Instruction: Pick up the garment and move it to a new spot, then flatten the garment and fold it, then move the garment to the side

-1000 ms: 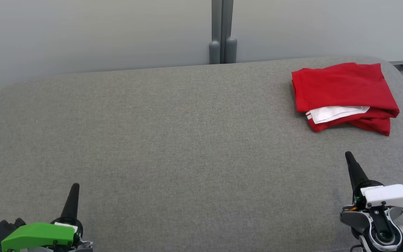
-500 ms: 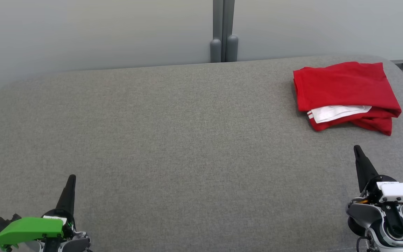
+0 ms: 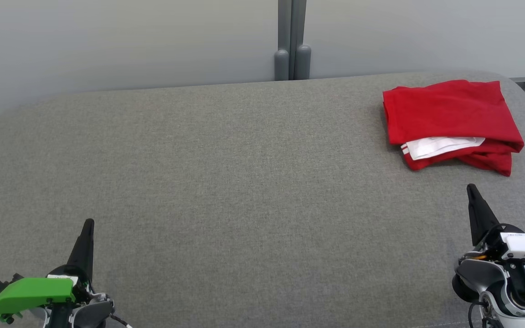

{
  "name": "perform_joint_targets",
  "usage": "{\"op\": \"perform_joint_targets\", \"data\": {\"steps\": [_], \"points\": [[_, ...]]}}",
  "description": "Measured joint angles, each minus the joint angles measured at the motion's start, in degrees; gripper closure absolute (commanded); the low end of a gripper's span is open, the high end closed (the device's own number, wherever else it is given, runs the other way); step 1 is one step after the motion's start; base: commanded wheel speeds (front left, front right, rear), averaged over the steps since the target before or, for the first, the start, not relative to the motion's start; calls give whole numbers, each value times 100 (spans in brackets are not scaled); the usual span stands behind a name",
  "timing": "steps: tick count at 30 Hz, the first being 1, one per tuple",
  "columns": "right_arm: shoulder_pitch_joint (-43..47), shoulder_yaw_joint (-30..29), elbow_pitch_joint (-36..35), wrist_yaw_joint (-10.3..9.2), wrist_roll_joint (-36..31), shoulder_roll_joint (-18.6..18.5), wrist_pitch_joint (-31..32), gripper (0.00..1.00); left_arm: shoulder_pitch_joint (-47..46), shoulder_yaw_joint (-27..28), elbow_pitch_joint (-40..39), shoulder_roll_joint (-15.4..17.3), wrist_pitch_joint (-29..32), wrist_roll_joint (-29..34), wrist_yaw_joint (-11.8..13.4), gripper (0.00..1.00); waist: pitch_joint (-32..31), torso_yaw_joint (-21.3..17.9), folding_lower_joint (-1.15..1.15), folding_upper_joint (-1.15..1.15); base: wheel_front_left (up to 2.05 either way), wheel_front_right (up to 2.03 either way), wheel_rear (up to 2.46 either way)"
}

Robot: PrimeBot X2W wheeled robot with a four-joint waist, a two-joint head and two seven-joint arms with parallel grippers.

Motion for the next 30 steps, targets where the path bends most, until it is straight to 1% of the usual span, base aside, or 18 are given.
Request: {"op": "perform_joint_targets", "data": {"steps": [30], "points": [[-71, -15, 75, 3, 0, 2, 7, 100, -6, 21, 90, 0, 0, 0, -12, 100, -4, -1, 0, 0, 0, 0, 0]]}}
